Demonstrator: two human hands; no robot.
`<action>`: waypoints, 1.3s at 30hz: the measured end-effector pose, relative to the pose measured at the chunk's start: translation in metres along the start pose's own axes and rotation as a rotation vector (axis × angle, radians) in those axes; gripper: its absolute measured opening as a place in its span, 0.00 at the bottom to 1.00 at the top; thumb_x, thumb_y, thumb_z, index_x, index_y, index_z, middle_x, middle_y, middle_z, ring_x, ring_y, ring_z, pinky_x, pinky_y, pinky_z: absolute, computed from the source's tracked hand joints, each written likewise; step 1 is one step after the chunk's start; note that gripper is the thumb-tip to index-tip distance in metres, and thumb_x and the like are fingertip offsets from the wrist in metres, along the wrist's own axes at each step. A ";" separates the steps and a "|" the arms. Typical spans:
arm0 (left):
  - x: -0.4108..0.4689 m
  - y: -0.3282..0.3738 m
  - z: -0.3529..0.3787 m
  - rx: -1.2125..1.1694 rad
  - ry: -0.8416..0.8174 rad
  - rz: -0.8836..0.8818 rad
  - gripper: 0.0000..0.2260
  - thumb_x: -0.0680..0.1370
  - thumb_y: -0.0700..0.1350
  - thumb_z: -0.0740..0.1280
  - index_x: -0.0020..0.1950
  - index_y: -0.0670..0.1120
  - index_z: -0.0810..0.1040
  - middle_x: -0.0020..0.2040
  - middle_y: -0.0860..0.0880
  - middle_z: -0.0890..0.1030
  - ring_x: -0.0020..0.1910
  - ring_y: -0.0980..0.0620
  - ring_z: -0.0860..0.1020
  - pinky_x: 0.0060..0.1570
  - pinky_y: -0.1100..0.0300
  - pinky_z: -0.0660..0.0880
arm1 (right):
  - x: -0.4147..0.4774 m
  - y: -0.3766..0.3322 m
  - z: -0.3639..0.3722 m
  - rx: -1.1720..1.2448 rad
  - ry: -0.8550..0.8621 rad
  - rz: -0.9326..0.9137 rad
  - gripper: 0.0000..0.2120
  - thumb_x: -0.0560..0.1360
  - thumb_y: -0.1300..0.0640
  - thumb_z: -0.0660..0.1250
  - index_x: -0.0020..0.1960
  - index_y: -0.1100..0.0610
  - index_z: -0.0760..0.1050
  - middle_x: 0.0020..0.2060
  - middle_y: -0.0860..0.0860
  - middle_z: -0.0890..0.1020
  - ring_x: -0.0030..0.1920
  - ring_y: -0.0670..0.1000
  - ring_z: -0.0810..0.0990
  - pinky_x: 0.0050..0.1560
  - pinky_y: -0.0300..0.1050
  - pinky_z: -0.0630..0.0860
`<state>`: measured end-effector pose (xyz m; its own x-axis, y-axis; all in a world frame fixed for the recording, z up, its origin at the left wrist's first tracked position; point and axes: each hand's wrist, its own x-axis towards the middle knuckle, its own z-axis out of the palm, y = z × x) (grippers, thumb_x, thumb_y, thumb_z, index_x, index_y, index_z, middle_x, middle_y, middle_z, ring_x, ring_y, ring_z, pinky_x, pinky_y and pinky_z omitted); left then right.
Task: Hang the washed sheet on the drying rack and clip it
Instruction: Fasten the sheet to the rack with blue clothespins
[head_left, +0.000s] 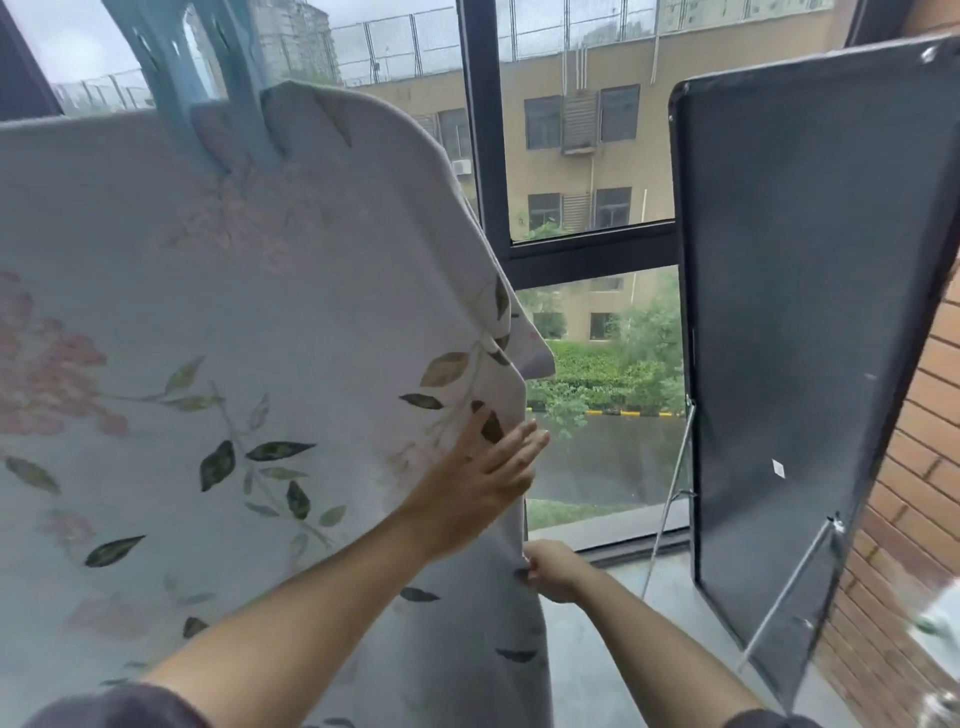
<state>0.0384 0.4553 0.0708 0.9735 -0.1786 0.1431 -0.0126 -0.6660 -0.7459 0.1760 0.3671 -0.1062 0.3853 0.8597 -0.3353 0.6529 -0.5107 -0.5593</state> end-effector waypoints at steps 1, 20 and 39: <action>0.005 0.000 -0.001 0.035 -0.027 0.021 0.16 0.74 0.38 0.58 0.60 0.44 0.77 0.70 0.41 0.70 0.72 0.41 0.65 0.68 0.33 0.51 | 0.003 0.003 0.002 -0.039 0.030 0.014 0.11 0.73 0.58 0.62 0.53 0.59 0.76 0.53 0.58 0.81 0.53 0.58 0.78 0.45 0.46 0.72; 0.065 0.049 0.044 -0.059 -0.602 0.178 0.12 0.78 0.35 0.57 0.49 0.47 0.78 0.50 0.48 0.79 0.55 0.47 0.71 0.62 0.51 0.61 | 0.042 0.027 0.005 0.104 -0.079 -0.100 0.14 0.68 0.69 0.57 0.37 0.60 0.80 0.32 0.56 0.83 0.32 0.52 0.80 0.42 0.46 0.81; 0.050 0.073 0.061 0.120 -0.528 0.081 0.14 0.78 0.44 0.58 0.54 0.41 0.80 0.49 0.43 0.80 0.53 0.42 0.75 0.65 0.31 0.37 | 0.066 0.015 0.002 1.069 -0.020 0.079 0.33 0.75 0.66 0.62 0.76 0.49 0.56 0.60 0.53 0.78 0.61 0.52 0.77 0.59 0.49 0.75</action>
<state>0.0998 0.4425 -0.0162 0.9534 0.1825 -0.2404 -0.0959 -0.5722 -0.8145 0.2098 0.4163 -0.1383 0.3842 0.8290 -0.4064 -0.2868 -0.3112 -0.9060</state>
